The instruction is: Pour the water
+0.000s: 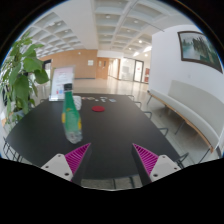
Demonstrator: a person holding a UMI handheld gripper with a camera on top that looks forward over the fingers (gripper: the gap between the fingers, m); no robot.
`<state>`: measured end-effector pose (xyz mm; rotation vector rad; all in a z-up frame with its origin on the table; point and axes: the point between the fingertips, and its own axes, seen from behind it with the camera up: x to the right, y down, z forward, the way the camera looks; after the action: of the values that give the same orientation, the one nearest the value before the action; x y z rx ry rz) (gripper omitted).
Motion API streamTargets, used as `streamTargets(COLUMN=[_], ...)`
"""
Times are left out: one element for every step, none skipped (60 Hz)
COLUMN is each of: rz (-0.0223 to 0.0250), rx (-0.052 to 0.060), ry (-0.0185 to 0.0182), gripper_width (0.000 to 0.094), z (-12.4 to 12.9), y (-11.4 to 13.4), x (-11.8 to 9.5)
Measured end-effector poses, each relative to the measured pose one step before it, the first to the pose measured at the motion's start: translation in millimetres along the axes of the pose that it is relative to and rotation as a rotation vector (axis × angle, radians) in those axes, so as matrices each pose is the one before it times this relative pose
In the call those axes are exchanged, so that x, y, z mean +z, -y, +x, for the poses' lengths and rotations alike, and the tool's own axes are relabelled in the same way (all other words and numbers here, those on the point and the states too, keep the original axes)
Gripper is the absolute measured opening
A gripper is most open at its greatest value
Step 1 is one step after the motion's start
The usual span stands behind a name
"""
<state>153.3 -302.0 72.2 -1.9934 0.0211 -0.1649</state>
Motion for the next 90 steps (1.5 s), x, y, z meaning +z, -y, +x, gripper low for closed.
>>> streamTargets(rz=[0.00738, 0.00741, 0.00718, 0.00658, 0.00532, 0.00518, 0.00590, 0.00656, 0.00634, 0.00523, 0.00371, 0.00220, 0.00140, 0.00190, 0.00325, 0.00356, 0.00380, 0.00341, 0.00265, 0.00216, 0.00275, 0.00380, 0.00279, 0.00314, 0.00352, 0.00375, 0.00374, 0.00298, 0.00096, 0.00001, -0.00036, 0.00100, 0.00198, 0.00850, 0.00974, 0.00526, 0.00166, 0.00163, 0.00356, -0.00017, -0.00026, 0.00068, 0.00176, 0.00185, 0.00417, 0.00317, 0.00154, 0.00323, -0.00408, -0.00241, -0.00352, -0.00204, -0.00021, -0.00027, 0.00116, 0.00296, 0.00353, 0.00543, 0.00732, 0.00794, 0.00830, 0.00924, 0.01058, 0.01105, 0.01627, 0.01759, 0.01903, 0.01966, 0.02050, 0.02175, 0.02299, 0.02354, 0.02414, 0.03006, 0.02314, 0.02257, 0.02130, 0.02134, 0.02178, 0.02300, 0.02637, 0.02302, 0.02187, 0.02056, 0.01981, 0.02079, 0.02017, 0.02178, 0.02699, 0.02047], rx=[0.0009, 0.0005, 0.0008, 0.0008, 0.0012, 0.0017, 0.0024, 0.0032, 0.0042, 0.0041, 0.0041, 0.0035, 0.0032, 0.0032, 0.0034, 0.0026, 0.0026, 0.0019, 0.0014, 0.0004, 0.0004, 0.0015, 0.0010, 0.0009, 0.0008, 0.0000, -0.0006, -0.0010, -0.0017, -0.0033, -0.0034, -0.0032, -0.0026, 0.0037, 0.0008, 0.0023, 0.0002, 0.0013, 0.0033, 0.0036, 0.0039, 0.0021, 0.0000, -0.0044, -0.0065, -0.0080, -0.0068, -0.0036, -0.0057, -0.0072, -0.0078, -0.0064, -0.0066, -0.0097, -0.0130, -0.0172, -0.0197, -0.0223, -0.0261, -0.0293, -0.0317, -0.0349, -0.0370, -0.0387, -0.0377, -0.0390, -0.0419, -0.0460, -0.0486, -0.0495, -0.0493, -0.0490, -0.0506, -0.0481, -0.0554, -0.0528, -0.0551, -0.0550, -0.0539, -0.0509, -0.0468, -0.0514, -0.0516, -0.0521, -0.0490, -0.0470, -0.0473, -0.0490, -0.0427, -0.0455], ry=[0.01215, 0.01196, 0.01144, 0.01090, 0.01003, 0.00916, 0.00833, 0.00795, 0.00749, 0.00708, 0.00730, 0.00682, 0.00673, 0.00508, 0.00317, 0.00173, 0.00074, 0.00028, 0.00025, -0.00001, 0.00037, -0.00056, -0.00005, -0.00078, -0.00098, -0.00092, -0.00157, -0.00370, -0.00627, -0.00844, -0.00879, -0.01079, -0.00739, -0.00124, -0.00832, -0.00644, -0.00447, 0.00026, -0.00198, -0.00318, -0.00736, -0.01084, -0.01167, -0.01011, -0.00757, -0.00664, -0.00848, -0.01127, -0.01271, -0.01306, -0.01363, -0.01514, -0.01705, -0.01938, -0.02115, -0.02705, -0.02409, -0.02411, -0.02458, -0.02527, -0.02633, -0.02581, -0.02310, -0.02531, -0.02321, -0.02241, -0.02205, -0.02109, -0.02080, -0.02113, -0.02094, -0.02012, -0.01739, -0.00937, -0.02201, -0.01605, -0.01561, -0.01465, -0.01352, -0.01295, -0.00892, -0.01284, -0.00955, -0.00943, -0.00991, -0.01011, -0.00897, -0.00729, -0.00610, -0.00715], gripper_width=[0.0833, 0.0836, 0.0836, 0.0835, 0.0837, 0.0833, 0.0834, 0.0833, 0.0833, 0.0836, 0.0837, 0.0833, 0.0834, 0.0833, 0.0833, 0.0833, 0.0833, 0.0834, 0.0833, 0.0833, 0.0833, 0.0834, 0.0834, 0.0833, 0.0834, 0.0827, 0.0819, 0.0808, 0.0788, 0.0784, 0.0757, 0.0680, 0.0604, 0.0572, 0.0564, 0.0553, 0.0539, 0.0526, 0.0513, 0.0494, 0.0489, 0.0469, 0.0457, 0.0438, 0.0437, 0.0452, 0.0416, 0.0412, 0.0410, 0.0410, 0.0410, 0.0409, 0.0410, 0.0410, 0.0410, 0.0410, 0.0409, 0.0409, 0.0410, 0.0409, 0.0410, 0.0410, 0.0412, 0.0411, 0.0411, 0.0410, 0.0411, 0.0412, 0.0412, 0.0411, 0.0411, 0.0411, 0.0411, 0.0410, 0.0411, 0.0410, 0.0409, 0.0411, 0.0410, 0.0411, 0.0411, 0.0411, 0.0411, 0.0411, 0.0410, 0.0410, 0.0412, 0.0411, 0.0411, 0.0409], z=[-9.17, -8.03, -8.23, -7.93, -7.98, -7.47, -7.53, -7.06, -6.78, -6.33, -6.21, -5.78, -6.00, -5.04, -4.17, -3.82, -3.54, -3.41, -2.83, -2.78, -2.93, -5.65, -1.99, -1.32, -1.66, -1.54, -0.75, -0.58, 0.21, -0.71, 0.99, 1.41, 0.93, -0.69, 1.85, 1.42, 0.58, 4.34, -4.29, 0.86, 1.77, 2.62, 3.20, 2.58, 5.73, 3.18, 3.63, 3.63, 4.55, 4.91, 5.50, 6.24, 6.87, 8.29, 13.97, 7.79, 9.19, 9.15, 9.30, 8.68, 8.81, 8.88, 11.13, 5.42, 6.43, 6.14, 5.83, 5.36, 4.96, 4.74, 4.20, 3.52, 2.95, 8.11, -3.38, 2.06, 0.32, 0.41, -0.62, -1.13, 1.06, -0.12, -2.39, -1.81, -2.76, -2.48, -2.95, -3.29, -2.32, -1.19], y=[2.29, 2.12, 2.00, 2.42, 2.20, 2.49, 2.66, 2.88, 2.46, 2.11, 1.80, 1.56, 1.36, 1.44, 1.42, 1.59, 1.46, 1.15, 0.88, 0.83, 1.39, 1.75, 0.39, 0.35, 0.64, 0.87, 0.95, 0.71, 0.29, -1.34, -0.12, -0.81, 0.03, 1.44, 1.53, 0.63, 0.03, 0.43, 0.86, 0.12, 0.26, 0.38, 0.58, 0.66, 0.58, 1.58, 1.50, 1.10, -0.27, 1.40, 1.59, 2.30, 3.17, 3.32, 3.64, 3.81, 5.84, 6.12, 7.23, 7.71, 7.35, 8.18, 6.38, 8.81, 10.26, 10.59, 10.42, 11.27, 11.41, 11.47, 11.35, 10.82, 10.78, 8.91, 11.16, 10.11, 10.36, 10.21, 10.35, 10.30, 7.49, 11.56, 9.90, 9.77, 9.05, 9.14, 8.53, 8.87, 2.52, 11.33], x=[2.11, 1.90, 2.73, 2.98, 3.21, 3.69, 3.40, 3.54, 4.52, 4.23, 4.26, 4.66, 4.67, 5.09, 5.02, 4.87, 4.92, 5.54, 5.43, 5.27, 5.13, 7.62, 2.60, 3.52, 4.14, 4.09, 4.33, 4.26, 4.08, 7.36, 3.25, 1.91, 1.57, 2.18, 1.90, 1.78, 1.41, -4.23, 7.14, 0.23, 0.26, 0.41, 0.58, 0.82, -4.29, 0.83, 1.08, 1.52, 1.15, 1.58, 1.49, 2.13, 3.04, 2.88, 0.56, 2.19, 3.38, 4.30, 4.29, 5.15, 5.30, 5.93, 7.59, 5.48, 5.95, 6.54, 5.85, 6.08, 5.86, 6.74, 6.41, 6.10, 6.67, 15.20, 3.12, 5.86, 6.40, 5.87, 6.08, 6.13, 7.43, 6.44, 5.32, 5.21, 5.19, 4.82, 4.72, 4.62, 0.99, 5.09])
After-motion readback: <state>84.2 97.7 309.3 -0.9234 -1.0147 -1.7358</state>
